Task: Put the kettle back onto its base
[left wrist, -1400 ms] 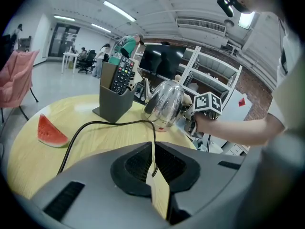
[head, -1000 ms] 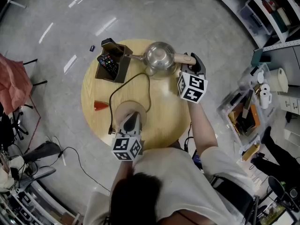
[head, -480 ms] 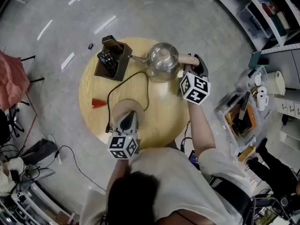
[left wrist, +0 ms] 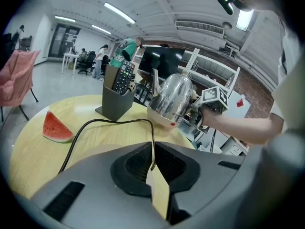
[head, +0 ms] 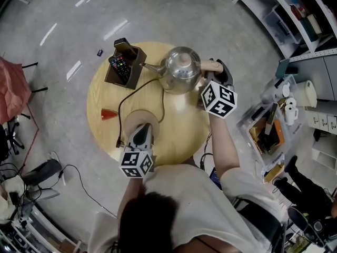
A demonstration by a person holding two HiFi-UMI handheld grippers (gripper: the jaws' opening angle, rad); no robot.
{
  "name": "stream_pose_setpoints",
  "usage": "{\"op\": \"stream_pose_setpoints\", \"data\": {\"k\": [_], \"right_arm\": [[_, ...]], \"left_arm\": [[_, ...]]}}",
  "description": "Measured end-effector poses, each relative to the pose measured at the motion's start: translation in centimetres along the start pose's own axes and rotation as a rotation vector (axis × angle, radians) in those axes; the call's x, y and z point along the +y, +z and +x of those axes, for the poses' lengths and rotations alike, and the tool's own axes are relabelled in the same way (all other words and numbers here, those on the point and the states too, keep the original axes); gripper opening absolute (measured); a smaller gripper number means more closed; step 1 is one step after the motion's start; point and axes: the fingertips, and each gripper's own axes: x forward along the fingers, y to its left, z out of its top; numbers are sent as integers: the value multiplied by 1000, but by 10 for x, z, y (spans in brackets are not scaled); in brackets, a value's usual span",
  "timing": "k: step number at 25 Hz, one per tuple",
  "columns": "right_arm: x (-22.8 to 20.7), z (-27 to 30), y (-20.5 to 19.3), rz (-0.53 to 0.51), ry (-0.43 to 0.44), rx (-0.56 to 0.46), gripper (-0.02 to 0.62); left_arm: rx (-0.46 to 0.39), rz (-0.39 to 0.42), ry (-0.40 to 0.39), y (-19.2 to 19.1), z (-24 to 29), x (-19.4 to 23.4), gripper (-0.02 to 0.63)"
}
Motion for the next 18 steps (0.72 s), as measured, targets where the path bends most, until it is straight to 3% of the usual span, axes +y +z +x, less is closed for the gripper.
{"op": "stream_pose_setpoints", "data": {"k": [18], "right_arm": [[6,-28,39,25,-8,-51,114]], "left_arm": [[-65,-1,7,1,-24,-10,38]]}}
